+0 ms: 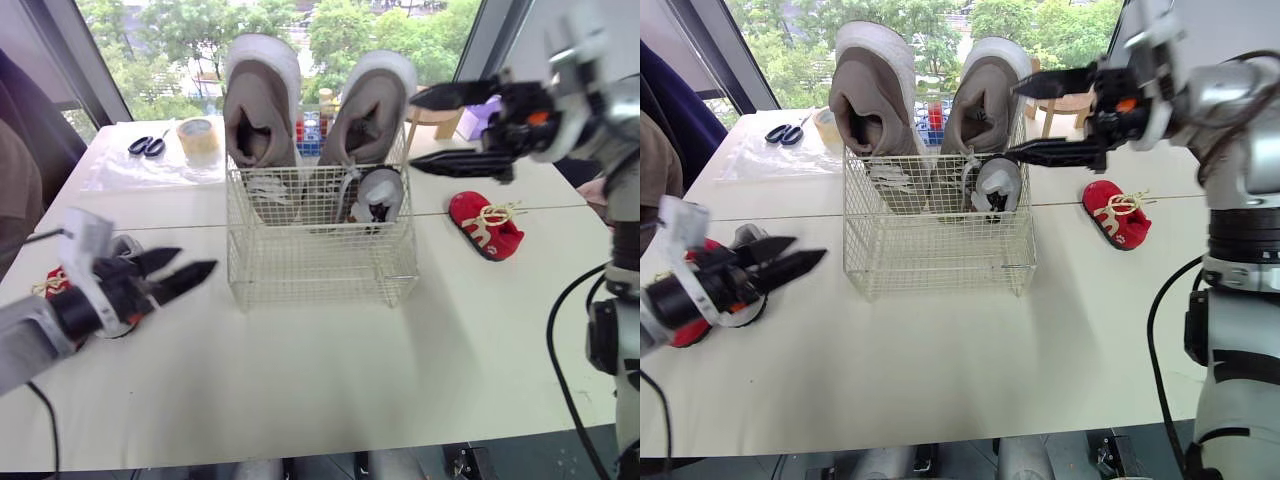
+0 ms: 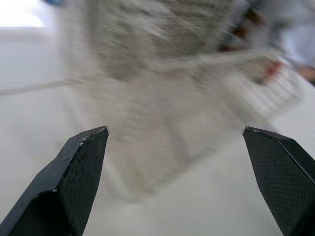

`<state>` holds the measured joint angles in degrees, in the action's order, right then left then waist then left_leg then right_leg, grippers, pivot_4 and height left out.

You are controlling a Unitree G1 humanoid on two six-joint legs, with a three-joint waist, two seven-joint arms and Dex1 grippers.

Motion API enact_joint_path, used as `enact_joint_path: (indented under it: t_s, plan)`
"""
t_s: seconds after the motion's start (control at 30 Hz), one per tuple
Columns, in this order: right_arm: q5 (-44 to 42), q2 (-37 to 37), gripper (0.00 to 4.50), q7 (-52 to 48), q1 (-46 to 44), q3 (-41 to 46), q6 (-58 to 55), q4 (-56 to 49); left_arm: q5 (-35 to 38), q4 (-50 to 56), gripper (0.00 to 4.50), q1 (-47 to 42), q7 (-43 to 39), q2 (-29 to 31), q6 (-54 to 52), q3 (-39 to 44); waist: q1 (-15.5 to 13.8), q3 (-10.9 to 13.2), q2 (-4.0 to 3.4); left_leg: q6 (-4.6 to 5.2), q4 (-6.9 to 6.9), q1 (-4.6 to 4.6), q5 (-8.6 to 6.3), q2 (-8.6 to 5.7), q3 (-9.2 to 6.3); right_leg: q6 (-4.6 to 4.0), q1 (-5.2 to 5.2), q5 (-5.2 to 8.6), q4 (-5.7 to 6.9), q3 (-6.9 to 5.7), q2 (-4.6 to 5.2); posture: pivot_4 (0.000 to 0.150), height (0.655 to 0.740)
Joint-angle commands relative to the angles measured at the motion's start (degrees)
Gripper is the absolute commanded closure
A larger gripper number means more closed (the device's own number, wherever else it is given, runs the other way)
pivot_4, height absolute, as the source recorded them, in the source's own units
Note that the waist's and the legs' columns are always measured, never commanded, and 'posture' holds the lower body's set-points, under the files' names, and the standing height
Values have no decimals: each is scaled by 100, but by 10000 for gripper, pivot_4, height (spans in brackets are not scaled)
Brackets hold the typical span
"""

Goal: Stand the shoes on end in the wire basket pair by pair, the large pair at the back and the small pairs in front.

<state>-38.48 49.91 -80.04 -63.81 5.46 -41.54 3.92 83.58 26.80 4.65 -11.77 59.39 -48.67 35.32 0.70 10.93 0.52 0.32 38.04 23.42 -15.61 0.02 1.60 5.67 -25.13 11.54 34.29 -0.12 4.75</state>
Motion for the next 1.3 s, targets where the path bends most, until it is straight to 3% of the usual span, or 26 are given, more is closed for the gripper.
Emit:
enact_joint_path:
  t_s: [0.03,0.1,0.27,0.6,0.77,1.07,1.3]
  plan:
    - [-808,212,219,-5,281,154,-909,-941,-1171,-544,0,-293,296,486,-71,-179,4,-2,3,0,0,0,0,0,0,0,0,0,-1,-1,0,1500,7400]
    - [-1178,176,219,113,654,116,-1291,-1468,-1794,-1081,0,-710,500,780,-239,-644,-11,-3,4,0,0,-1,0,0,1,0,1,0,-1,-1,1,1500,7400]
    - [-1417,62,219,408,1454,-162,-1448,-2523,-2371,-2398,0,-2363,630,1054,-1243,-1647,-15,-3,6,0,1,3,0,-5,4,4,-2,-3,6,0,3,1500,7400]
    - [-1207,99,219,732,1682,-496,-1220,-2945,-4602,-3849,0,-4606,-704,1176,-1855,-3961,-14,1,25,0,3,5,1,-17,6,27,-7,-15,21,-6,-8,1500,7400]
    - [-1313,131,219,985,1804,-444,-1313,-3100,-5302,-4307,0,-5119,-1296,1244,-1863,-4152,-8,2,36,0,5,6,1,-17,14,27,-7,-15,21,-5,-7,1500,7400]
    - [-1219,44,219,1208,1817,-574,-1150,-2996,-6355,-4905,0,-5239,-2281,1014,-1463,-4596,-6,1,39,1,12,6,1,-17,15,29,-9,-14,38,-5,-7,1500,7400]
    - [-1145,-88,219,1322,1766,-643,-1028,-2876,-7202,-6319,0,-5796,-2796,133,-591,-4946,-68,-5,53,2,32,5,1,-21,13,33,-10,-10,72,-5,-6,1500,7400]
